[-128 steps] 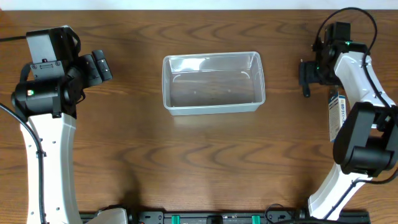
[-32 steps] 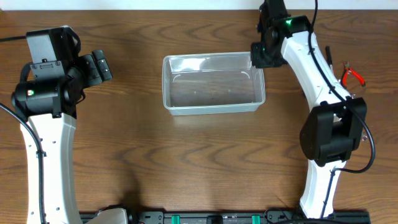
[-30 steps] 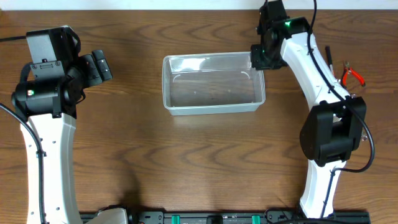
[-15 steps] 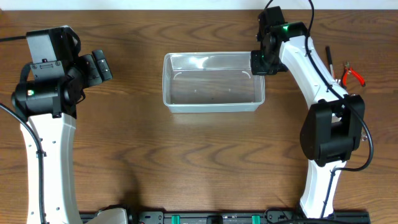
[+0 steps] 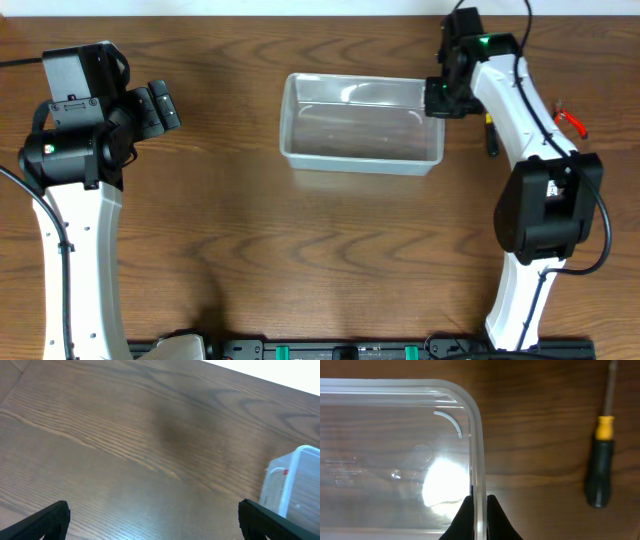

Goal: Pack container

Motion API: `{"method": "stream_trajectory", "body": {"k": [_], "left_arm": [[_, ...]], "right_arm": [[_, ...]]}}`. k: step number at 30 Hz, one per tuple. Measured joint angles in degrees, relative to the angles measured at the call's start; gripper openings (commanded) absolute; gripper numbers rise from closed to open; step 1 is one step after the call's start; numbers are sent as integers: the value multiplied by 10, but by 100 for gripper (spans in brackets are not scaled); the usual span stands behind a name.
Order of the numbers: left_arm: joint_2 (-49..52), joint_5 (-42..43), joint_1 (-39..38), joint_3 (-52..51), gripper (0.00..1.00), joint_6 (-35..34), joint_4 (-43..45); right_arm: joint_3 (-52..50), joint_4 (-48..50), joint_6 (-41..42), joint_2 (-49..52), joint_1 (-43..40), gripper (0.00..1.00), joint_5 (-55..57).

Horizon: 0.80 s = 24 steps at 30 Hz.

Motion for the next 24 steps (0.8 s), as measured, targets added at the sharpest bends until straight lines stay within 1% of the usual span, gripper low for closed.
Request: {"method": "stream_trajectory", "body": {"k": [4, 15, 17, 18, 19, 20, 21, 22, 23, 24], "left_arm": [[0, 0, 0, 0, 98, 0, 0], [0, 0, 0, 0, 98, 0, 0], [0, 0, 0, 0, 98, 0, 0], [0, 0, 0, 0, 98, 0, 0], [0, 0, 0, 0, 98, 0, 0], [0, 0, 0, 0, 98, 0, 0], [0, 0, 0, 0, 98, 0, 0], [0, 0, 0, 0, 98, 0, 0], [0, 0, 0, 0, 98, 0, 0], [0, 0, 0, 0, 98, 0, 0]], "right_arm": [[0, -2, -8, 0, -17, 2, 0], [0, -3, -62, 0, -28, 8, 21], [0, -3, -68, 0, -28, 12, 24], [0, -3, -71, 0, -28, 31, 25], [0, -3, -74, 0, -28, 56, 27], [0, -4, -76, 0, -28, 70, 30], [-1, -4, -77, 0, -28, 79, 31], [-1, -4, -78, 0, -29, 94, 32], [-1, -4, -79, 0, -30, 99, 33], [-1, -4, -79, 0, -31, 99, 33]]}}
